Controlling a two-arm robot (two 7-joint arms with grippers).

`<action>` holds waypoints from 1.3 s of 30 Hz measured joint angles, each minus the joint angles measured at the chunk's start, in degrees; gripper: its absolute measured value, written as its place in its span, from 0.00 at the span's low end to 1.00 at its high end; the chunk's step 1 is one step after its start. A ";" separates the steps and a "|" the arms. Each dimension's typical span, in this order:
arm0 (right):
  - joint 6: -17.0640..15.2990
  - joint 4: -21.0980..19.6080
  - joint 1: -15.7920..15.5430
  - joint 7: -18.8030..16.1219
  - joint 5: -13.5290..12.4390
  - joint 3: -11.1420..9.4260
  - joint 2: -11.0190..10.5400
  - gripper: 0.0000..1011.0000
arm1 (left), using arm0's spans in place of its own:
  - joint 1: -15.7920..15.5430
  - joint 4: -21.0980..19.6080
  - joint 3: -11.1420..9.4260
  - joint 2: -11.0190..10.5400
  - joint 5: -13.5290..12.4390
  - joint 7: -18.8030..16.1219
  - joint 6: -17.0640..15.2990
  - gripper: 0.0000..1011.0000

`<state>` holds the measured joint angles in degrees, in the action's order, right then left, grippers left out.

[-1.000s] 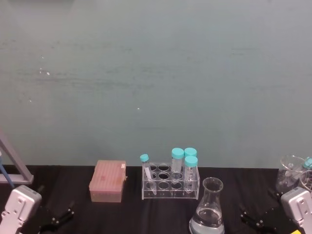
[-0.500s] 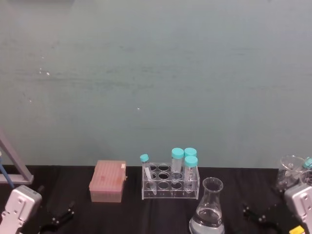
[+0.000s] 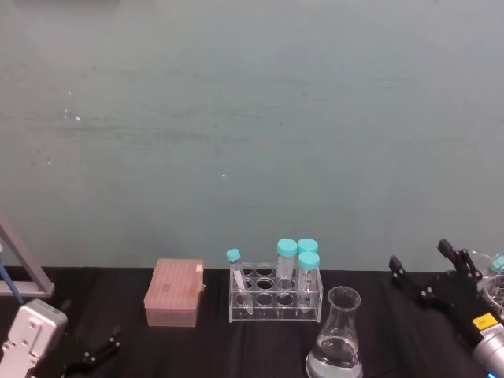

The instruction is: Pick up the beaker with the right gripper, shake it three times, and then put it down.

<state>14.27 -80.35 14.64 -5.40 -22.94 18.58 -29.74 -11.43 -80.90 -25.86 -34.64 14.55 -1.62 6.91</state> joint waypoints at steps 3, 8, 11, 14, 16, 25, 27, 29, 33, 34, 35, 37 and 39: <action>1.22 -1.21 -0.31 -3.76 -3.51 -0.91 0.47 0.99 | 0.00 0.00 0.00 0.00 0.00 0.00 0.00 0.99; 0.07 -3.04 -0.85 -8.85 -6.95 -1.10 0.36 0.99 | 0.00 0.00 0.00 0.00 0.00 0.00 0.00 0.99; -2.55 -4.13 -1.07 -11.27 -8.25 -0.74 0.00 0.99 | 0.00 0.00 0.00 0.00 0.00 0.00 0.00 0.99; -4.92 -4.80 -1.26 -12.85 -8.92 -0.45 -0.28 0.99 | 0.00 0.00 0.00 0.00 0.00 0.00 0.00 0.99; -5.96 -5.07 -1.34 -13.53 -9.06 -0.34 -0.38 0.99 | 0.00 0.00 0.00 0.00 0.00 0.00 0.00 0.99; -10.10 -5.67 -1.76 -16.11 -9.34 -0.11 -0.43 0.99 | 0.00 0.00 0.00 0.00 0.00 0.00 0.00 0.99; -10.94 -5.71 -1.93 -16.45 -9.17 -0.07 -0.37 0.99 | 0.00 0.00 0.00 0.00 0.00 0.00 0.00 0.99; -11.61 -5.70 -2.07 -16.64 -8.86 -0.01 -0.20 0.99 | 0.00 0.00 0.00 0.00 0.00 0.00 0.00 0.99; -12.51 -5.36 -2.19 -16.62 -7.80 0.15 0.27 0.99 | 0.00 0.00 0.00 0.00 0.00 0.00 0.00 0.99; -12.83 -5.17 -2.22 -16.40 -7.25 0.20 0.48 0.99 | 0.00 0.00 0.00 0.00 0.00 0.00 0.00 0.99; -12.83 -5.17 -2.22 -16.40 -7.25 0.20 0.48 0.99 | 0.00 0.00 0.00 0.00 0.00 0.00 0.00 0.99; -13.22 -4.89 -2.24 -15.92 -6.52 0.22 0.83 0.99 | 0.00 0.00 0.00 0.00 0.00 0.00 0.00 0.99; -13.56 -4.54 -2.23 -15.34 -5.73 0.23 1.28 0.99 | 0.00 0.00 0.00 -0.01 0.00 0.00 0.00 0.99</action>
<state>0.71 -84.89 12.41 -20.74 -28.67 18.81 -28.46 -11.43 -80.90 -25.86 -34.65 14.55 -1.62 6.91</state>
